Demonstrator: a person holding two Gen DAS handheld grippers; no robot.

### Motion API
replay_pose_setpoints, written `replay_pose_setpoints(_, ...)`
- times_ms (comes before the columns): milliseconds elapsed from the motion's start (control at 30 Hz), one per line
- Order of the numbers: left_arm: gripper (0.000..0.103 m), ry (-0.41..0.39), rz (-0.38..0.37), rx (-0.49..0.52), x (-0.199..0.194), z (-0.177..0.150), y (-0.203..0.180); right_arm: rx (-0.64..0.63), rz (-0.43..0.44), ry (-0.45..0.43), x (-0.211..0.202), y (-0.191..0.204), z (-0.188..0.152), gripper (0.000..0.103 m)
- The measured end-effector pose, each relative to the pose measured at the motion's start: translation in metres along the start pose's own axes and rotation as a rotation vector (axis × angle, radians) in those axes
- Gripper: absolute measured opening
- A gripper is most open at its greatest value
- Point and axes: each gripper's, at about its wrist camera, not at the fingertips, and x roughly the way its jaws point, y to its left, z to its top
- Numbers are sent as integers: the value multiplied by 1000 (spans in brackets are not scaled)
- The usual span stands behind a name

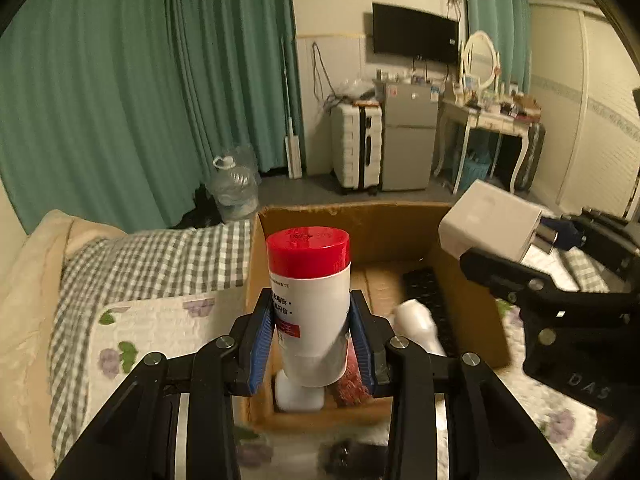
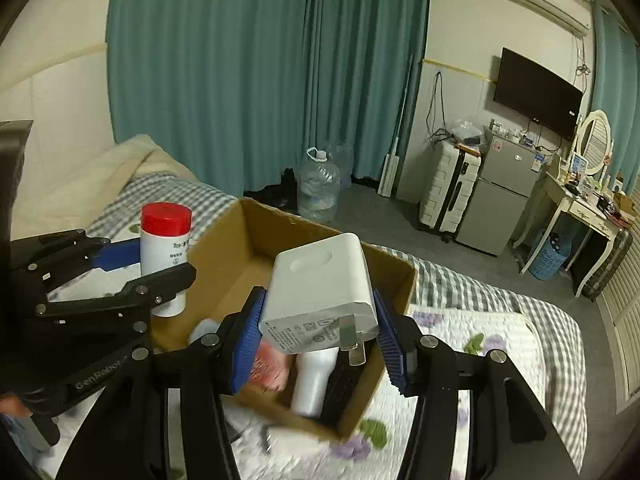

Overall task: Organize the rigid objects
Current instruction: 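Place the pill bottle and white adapter into the box and release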

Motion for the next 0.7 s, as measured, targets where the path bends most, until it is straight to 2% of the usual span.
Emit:
replay_pose_setpoints(100, 37, 30, -18, 14, 34, -5, -2, 11, 4, 22, 31, -9, 0, 52)
replay_pose_setpoints(200, 48, 23, -34, 17, 54, -12, -2, 33, 17, 45, 59, -17, -6, 52)
replay_pose_setpoints(233, 57, 17, -26, 15, 57, -14, -2, 35, 18, 52, 67, -19, -9, 52)
replay_pose_setpoints(300, 59, 9, -8, 7, 63, -15, 2, 37, 19, 66, 79, -21, -14, 52)
replay_pose_setpoints(433, 59, 11, -52, -20, 60, -16, 9, 47, 19, 84, 97, -25, -17, 52)
replay_pose_setpoints(600, 60, -20, -36, -16, 31, -13, 13, 67, 51, 83, 95, -23, -13, 53)
replay_pose_setpoints(633, 61, -30, -32, -10, 22, -13, 13, 73, 51, 73, 89, -21, -11, 57)
replay_pose_setpoints(667, 62, -35, -27, -6, 16, -13, 15, 74, 44, 71, 83, -20, -9, 69)
replay_pose_setpoints(700, 62, -45, -18, -1, 4, -13, 16, 71, 23, 64, 74, -19, -6, 74)
